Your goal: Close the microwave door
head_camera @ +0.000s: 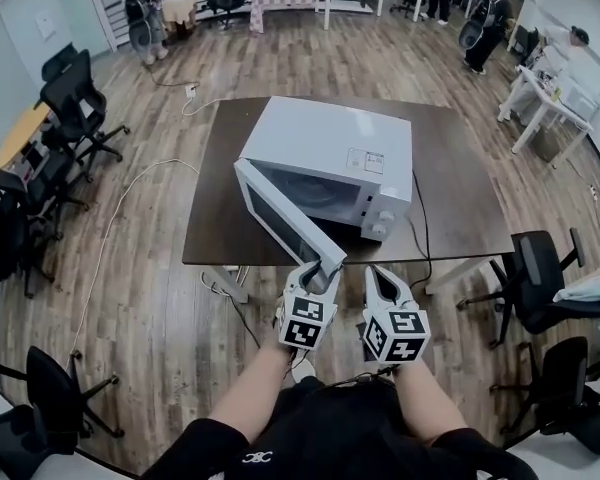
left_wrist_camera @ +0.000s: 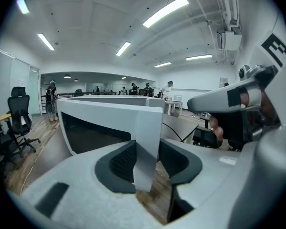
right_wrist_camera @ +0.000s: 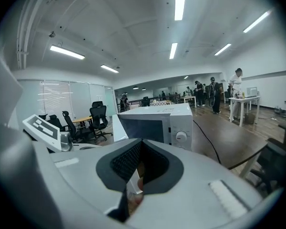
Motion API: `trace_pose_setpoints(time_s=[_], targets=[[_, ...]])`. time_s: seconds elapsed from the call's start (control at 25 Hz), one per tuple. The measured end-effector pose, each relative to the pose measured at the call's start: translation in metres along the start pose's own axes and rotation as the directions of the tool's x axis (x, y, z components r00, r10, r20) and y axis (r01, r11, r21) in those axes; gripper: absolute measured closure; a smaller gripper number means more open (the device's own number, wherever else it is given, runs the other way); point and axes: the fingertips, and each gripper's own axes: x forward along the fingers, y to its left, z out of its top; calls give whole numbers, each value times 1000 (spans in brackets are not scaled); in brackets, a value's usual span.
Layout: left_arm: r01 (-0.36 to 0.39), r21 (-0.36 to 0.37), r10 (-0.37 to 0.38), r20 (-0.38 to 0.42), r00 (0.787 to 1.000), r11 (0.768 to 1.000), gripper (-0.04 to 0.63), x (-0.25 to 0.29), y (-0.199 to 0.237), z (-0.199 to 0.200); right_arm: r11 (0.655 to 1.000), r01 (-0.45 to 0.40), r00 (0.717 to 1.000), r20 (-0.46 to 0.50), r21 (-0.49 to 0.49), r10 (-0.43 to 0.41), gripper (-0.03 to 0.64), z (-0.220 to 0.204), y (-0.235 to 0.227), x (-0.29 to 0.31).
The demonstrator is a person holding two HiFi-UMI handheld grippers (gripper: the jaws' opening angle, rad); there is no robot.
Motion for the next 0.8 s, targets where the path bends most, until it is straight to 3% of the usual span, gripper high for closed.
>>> trace_pose_setpoints(time_s=[0.4, 0.8], targets=[[-24, -35, 23, -8, 1000, 999, 439, 31, -5, 17, 996, 67, 997, 19, 53, -68, 611, 6, -34, 14], [-121, -74, 119, -40, 992, 990, 440, 71, -9, 32, 998, 38, 998, 42, 45, -40, 611, 23, -78, 25]])
